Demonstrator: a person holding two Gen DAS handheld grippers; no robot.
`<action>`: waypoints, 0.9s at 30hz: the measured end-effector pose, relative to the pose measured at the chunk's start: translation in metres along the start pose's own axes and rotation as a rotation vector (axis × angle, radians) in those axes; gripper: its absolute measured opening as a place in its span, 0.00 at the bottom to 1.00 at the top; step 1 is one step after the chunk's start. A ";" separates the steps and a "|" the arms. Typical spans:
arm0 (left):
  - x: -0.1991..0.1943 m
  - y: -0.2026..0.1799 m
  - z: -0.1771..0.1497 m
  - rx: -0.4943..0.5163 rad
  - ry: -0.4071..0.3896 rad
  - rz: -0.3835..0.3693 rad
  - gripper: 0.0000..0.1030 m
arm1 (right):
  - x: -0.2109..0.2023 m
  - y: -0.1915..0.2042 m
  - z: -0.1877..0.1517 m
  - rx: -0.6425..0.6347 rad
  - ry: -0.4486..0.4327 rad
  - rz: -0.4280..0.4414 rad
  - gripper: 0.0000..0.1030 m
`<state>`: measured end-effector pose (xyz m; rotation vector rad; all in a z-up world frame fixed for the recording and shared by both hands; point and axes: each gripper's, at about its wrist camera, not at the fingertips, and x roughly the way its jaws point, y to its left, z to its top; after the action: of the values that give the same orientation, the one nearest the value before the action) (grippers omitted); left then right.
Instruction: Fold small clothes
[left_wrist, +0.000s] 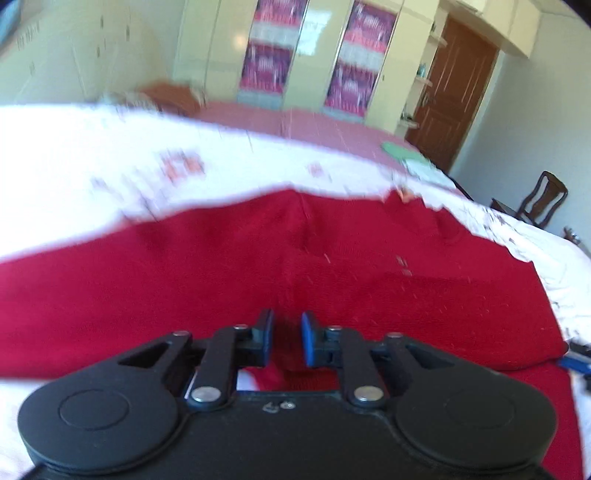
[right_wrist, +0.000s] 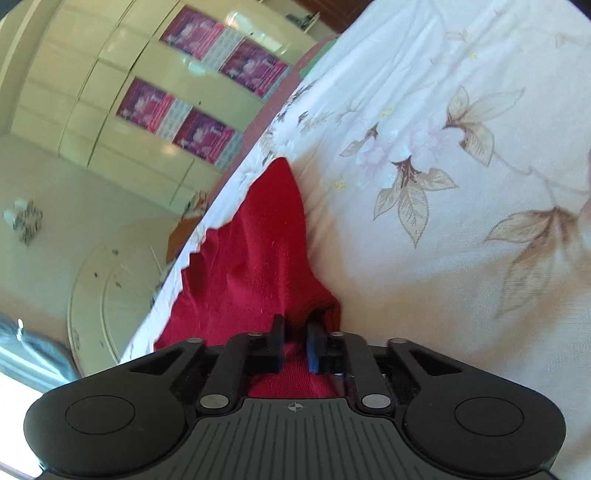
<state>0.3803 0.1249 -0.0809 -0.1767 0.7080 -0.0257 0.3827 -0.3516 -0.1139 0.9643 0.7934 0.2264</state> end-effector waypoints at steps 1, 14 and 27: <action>-0.006 -0.001 0.003 0.023 -0.023 -0.004 0.16 | -0.012 0.005 -0.001 -0.040 -0.036 -0.007 0.27; 0.037 -0.040 0.012 0.103 0.001 -0.033 0.31 | 0.028 0.033 0.020 -0.411 -0.078 -0.154 0.16; 0.050 -0.045 0.004 0.121 -0.019 0.009 0.35 | 0.098 0.034 0.076 -0.408 -0.026 -0.160 0.06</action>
<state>0.4222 0.0769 -0.1028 -0.0577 0.6863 -0.0579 0.5096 -0.3323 -0.1117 0.5160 0.7591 0.2256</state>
